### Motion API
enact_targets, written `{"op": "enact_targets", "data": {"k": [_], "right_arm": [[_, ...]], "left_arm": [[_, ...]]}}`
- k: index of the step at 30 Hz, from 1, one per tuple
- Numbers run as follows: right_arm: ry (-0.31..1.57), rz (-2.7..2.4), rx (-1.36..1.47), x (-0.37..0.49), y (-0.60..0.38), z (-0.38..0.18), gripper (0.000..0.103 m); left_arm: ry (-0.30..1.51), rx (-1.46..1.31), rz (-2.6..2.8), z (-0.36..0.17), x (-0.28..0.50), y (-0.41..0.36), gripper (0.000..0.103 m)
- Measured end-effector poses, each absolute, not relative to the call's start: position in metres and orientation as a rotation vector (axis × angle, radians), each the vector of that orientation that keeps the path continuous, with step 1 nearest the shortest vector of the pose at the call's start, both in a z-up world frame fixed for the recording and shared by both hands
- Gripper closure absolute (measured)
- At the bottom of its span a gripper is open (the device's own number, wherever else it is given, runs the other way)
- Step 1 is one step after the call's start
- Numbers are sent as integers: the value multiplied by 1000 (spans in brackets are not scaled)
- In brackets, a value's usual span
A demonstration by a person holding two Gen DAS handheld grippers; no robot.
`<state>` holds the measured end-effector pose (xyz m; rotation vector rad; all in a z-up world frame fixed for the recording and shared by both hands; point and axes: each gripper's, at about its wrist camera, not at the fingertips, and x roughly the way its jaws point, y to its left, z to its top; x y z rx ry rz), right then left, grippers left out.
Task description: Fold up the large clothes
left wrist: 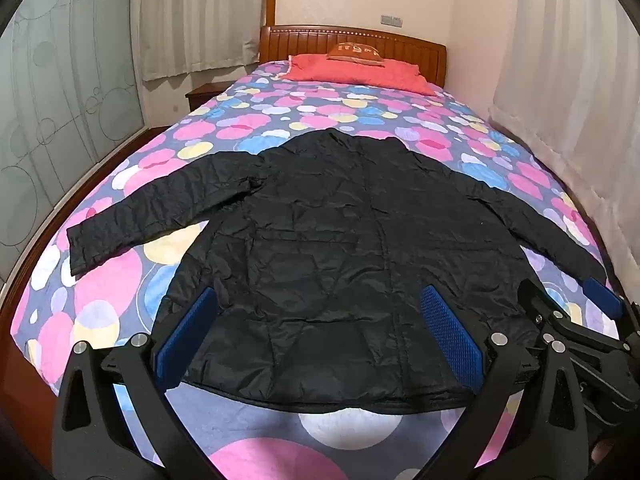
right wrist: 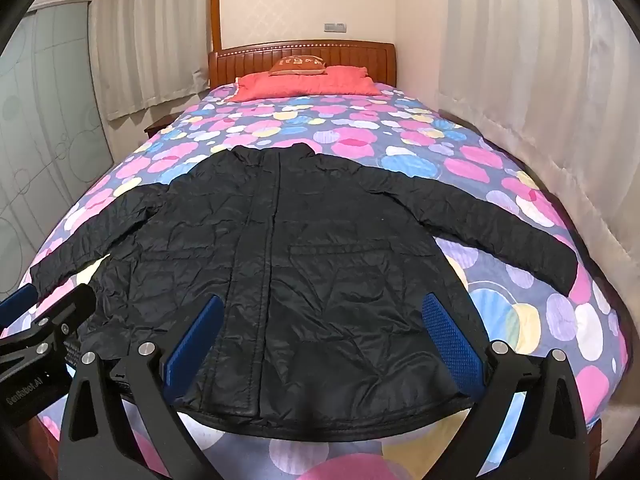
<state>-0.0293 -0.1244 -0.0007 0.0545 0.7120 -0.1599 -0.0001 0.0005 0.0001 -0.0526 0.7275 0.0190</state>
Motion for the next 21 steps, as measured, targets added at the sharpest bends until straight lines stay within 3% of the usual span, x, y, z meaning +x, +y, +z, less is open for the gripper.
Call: {"op": "enact_targets", "data": {"k": [21], "right_arm": [[714,-160,53,-28,-125,-1,4]], "left_arm": [[736,-45,26,-2,3,-2,2]]}}
